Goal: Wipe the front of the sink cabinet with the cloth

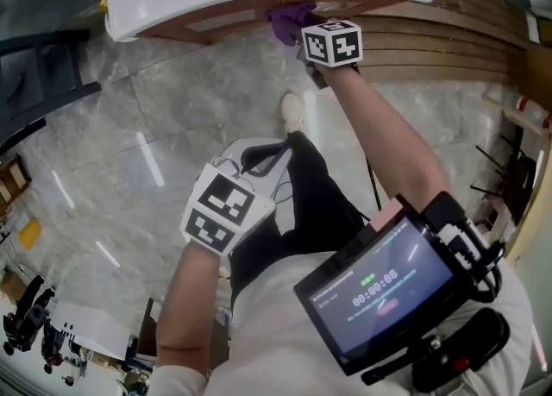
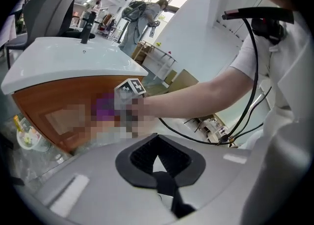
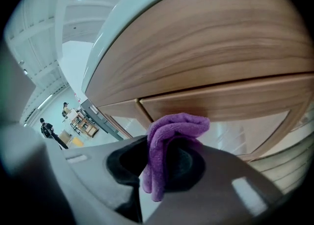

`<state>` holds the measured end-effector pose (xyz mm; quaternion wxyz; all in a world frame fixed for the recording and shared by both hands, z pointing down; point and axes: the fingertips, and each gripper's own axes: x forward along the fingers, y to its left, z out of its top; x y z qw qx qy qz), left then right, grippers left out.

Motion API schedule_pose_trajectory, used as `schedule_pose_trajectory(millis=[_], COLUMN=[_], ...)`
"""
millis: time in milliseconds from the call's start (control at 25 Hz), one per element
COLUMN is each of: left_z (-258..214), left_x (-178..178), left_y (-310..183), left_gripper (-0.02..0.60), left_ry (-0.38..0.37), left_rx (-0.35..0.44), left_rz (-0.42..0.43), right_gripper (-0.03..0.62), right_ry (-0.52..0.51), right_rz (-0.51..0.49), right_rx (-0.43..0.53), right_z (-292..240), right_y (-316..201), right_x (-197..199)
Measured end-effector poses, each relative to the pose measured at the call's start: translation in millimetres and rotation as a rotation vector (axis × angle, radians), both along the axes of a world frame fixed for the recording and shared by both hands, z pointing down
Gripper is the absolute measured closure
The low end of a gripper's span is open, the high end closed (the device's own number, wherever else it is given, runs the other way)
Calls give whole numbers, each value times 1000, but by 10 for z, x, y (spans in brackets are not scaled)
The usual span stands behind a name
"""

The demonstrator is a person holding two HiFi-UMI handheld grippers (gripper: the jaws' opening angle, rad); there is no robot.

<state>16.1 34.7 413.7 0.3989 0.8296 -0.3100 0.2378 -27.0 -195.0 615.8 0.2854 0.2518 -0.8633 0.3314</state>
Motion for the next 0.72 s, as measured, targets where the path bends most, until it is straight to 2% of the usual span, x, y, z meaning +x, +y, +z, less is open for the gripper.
schedule_pose_trajectory(millis=[280,520,720], left_z=[90,106,129], left_x=[250,224,575], left_y=[-243,-449,-623], left_gripper=[577,577,577], left_ry=[4,12,4], left_rx=[-6,-7,-7], left_rz=[37,56,69], right_gripper=[522,522,522], right_ry=[43,90,134], right_rz=[58,59,91], right_rx=[4,9,16], right_z=[149,233,300], right_y=[-353,-508,-752], right_x=[598,823,1497])
